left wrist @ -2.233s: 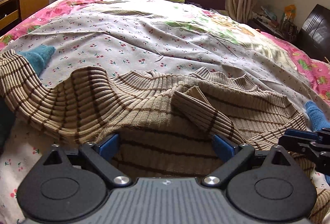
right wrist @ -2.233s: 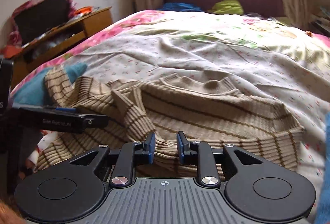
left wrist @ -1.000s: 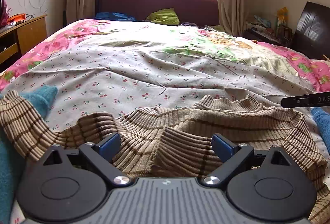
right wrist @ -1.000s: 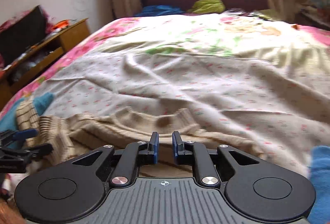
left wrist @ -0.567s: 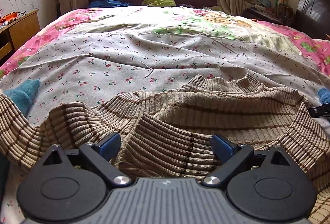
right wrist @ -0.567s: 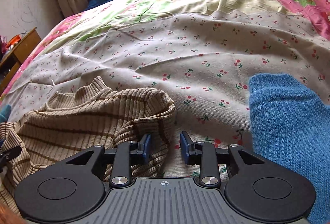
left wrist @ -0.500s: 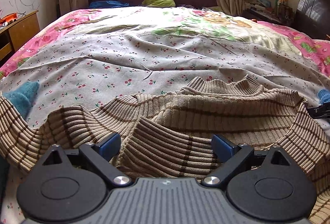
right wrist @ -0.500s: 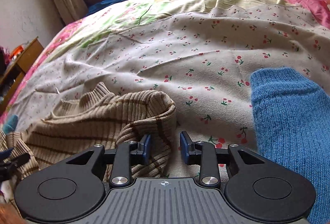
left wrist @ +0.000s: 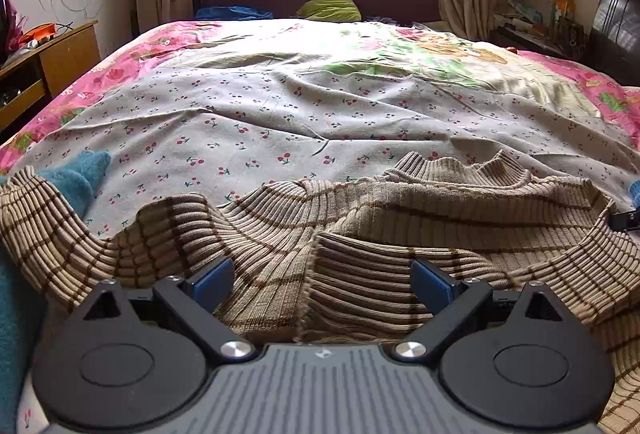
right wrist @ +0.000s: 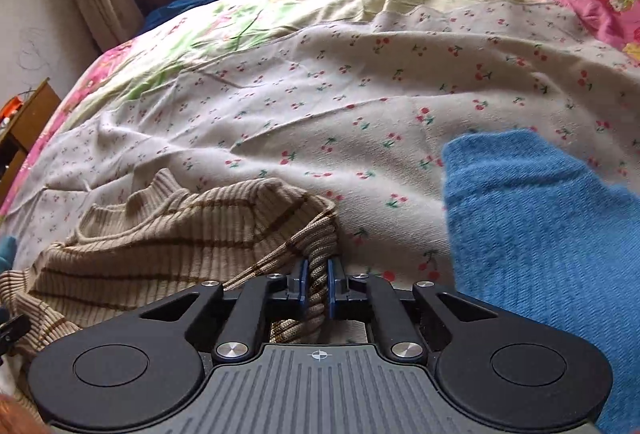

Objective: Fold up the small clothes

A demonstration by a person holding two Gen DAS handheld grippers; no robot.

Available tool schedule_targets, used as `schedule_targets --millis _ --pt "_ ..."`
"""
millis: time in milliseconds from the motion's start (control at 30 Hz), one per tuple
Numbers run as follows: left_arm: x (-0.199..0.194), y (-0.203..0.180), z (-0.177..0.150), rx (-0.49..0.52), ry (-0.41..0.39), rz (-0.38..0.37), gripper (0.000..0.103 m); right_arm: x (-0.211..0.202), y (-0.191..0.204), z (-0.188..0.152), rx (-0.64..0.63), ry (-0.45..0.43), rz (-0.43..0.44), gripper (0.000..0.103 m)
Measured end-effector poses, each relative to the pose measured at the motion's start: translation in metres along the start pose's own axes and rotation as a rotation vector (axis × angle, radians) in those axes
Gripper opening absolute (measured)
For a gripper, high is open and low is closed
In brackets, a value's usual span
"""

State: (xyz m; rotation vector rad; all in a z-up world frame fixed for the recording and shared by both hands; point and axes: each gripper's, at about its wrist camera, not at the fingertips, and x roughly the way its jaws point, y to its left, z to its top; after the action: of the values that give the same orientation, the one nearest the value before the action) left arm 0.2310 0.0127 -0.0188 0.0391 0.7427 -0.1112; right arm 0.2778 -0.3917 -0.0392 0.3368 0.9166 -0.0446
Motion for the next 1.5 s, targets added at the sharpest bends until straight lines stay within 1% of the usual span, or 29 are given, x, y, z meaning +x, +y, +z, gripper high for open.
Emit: schedule_targets --millis 67,100,133,233,267,300,333,367,400,433,500,533,600,667,700,733,767,800,833,867,933,967,1000,1067,1133,1200,1300,1400,1500 --pt "0.007 0.001 -0.005 -0.001 0.03 0.03 0.103 0.002 -0.002 0.0 -0.005 0.022 -0.006 0.011" --pt "0.008 0.003 -0.009 -0.005 0.038 0.028 0.103 0.001 0.002 -0.001 -0.023 0.026 -0.003 0.017" --pt "0.007 0.004 -0.011 -0.012 0.04 0.017 0.103 -0.002 0.008 -0.003 -0.054 0.012 -0.021 0.017" --pt "0.0 0.008 -0.015 -0.011 0.029 0.013 0.103 -0.02 0.029 -0.007 -0.144 -0.1 -0.14 0.017" --pt "-0.001 0.01 -0.016 -0.012 0.029 0.018 0.103 -0.032 0.041 -0.009 -0.177 -0.15 -0.14 0.017" --pt "-0.002 0.014 -0.016 -0.016 0.032 0.03 0.103 -0.043 0.054 -0.013 -0.217 -0.179 -0.096 0.017" --pt "-0.001 0.017 -0.017 -0.02 0.037 0.045 0.103 -0.051 0.069 -0.017 -0.26 -0.185 -0.023 0.017" --pt "0.001 0.021 -0.017 -0.025 0.045 0.062 0.103 -0.055 0.086 -0.024 -0.304 -0.171 0.059 0.017" --pt "0.005 0.027 -0.018 -0.036 0.058 0.079 0.103 -0.057 0.1 -0.031 -0.34 -0.154 0.121 0.017" --pt "0.008 0.032 -0.018 -0.055 0.069 0.089 0.103 -0.056 0.124 -0.042 -0.393 -0.129 0.201 0.017" --pt "0.009 0.04 -0.019 -0.095 0.079 0.086 0.103 -0.049 0.163 -0.064 -0.504 -0.097 0.319 0.019" --pt "0.008 0.043 -0.019 -0.101 0.076 0.087 0.103 -0.044 0.185 -0.075 -0.574 -0.087 0.351 0.023" --pt "0.004 0.046 -0.02 -0.094 0.064 0.116 0.103 -0.032 0.222 -0.096 -0.696 -0.087 0.36 0.024" --pt "-0.001 0.053 -0.021 -0.104 0.047 0.12 0.103 -0.02 0.25 -0.113 -0.785 -0.066 0.391 0.024" --pt "-0.004 0.057 -0.02 -0.122 0.044 0.115 0.103 -0.014 0.261 -0.121 -0.828 -0.057 0.369 0.024" --pt "-0.006 0.064 -0.021 -0.153 0.042 0.107 0.103 -0.007 0.27 -0.128 -0.867 -0.063 0.329 0.024" --pt "-0.01 0.071 -0.021 -0.185 0.036 0.098 0.103 -0.002 0.275 -0.131 -0.884 -0.06 0.308 0.024" --pt "-0.013 0.076 -0.023 -0.204 0.031 0.094 0.103 0.003 0.278 -0.132 -0.876 -0.047 0.29 0.02" --pt "-0.016 0.079 -0.024 -0.215 0.027 0.097 0.103 0.002 0.28 -0.131 -0.859 -0.04 0.285 0.012" --pt "-0.02 0.083 -0.027 -0.222 0.02 0.104 0.103 -0.001 0.281 -0.128 -0.841 -0.035 0.288 0.01" --pt "-0.026 0.09 -0.033 -0.24 0.01 0.12 0.103 -0.009 0.278 -0.122 -0.76 -0.036 0.319 0.007" --pt "-0.029 0.094 -0.037 -0.259 0.009 0.125 0.103 -0.01 0.277 -0.12 -0.724 -0.027 0.331 0.007" --pt "-0.03 0.099 -0.041 -0.286 0.014 0.127 0.103 -0.006 0.278 -0.122 -0.717 -0.004 0.323 0.008" --pt "-0.03 0.108 -0.046 -0.338 0.03 0.123 0.103 0.006 0.284 -0.125 -0.756 0.055 0.29 0.01" --pt "-0.03 0.115 -0.05 -0.371 0.025 0.114 0.102 0.0 0.288 -0.12 -0.768 0.076 0.295 0.015" --pt "-0.033 0.118 -0.052 -0.381 0.005 0.112 0.102 -0.016 0.294 -0.111 -0.779 0.058 0.307 0.015" --pt "-0.034 0.119 -0.054 -0.382 -0.011 0.112 0.102 -0.041 0.308 -0.093 -0.771 0.034 0.361 0.015" --pt "-0.036 0.122 -0.055 -0.404 -0.022 0.114 0.102 -0.048 0.344 -0.072 -0.763 0.021 0.413 0.018" --pt "-0.037 0.129 -0.057 -0.425 -0.029 0.133 0.102 -0.038 0.396 -0.058 -0.779 0.048 0.476 0.018"
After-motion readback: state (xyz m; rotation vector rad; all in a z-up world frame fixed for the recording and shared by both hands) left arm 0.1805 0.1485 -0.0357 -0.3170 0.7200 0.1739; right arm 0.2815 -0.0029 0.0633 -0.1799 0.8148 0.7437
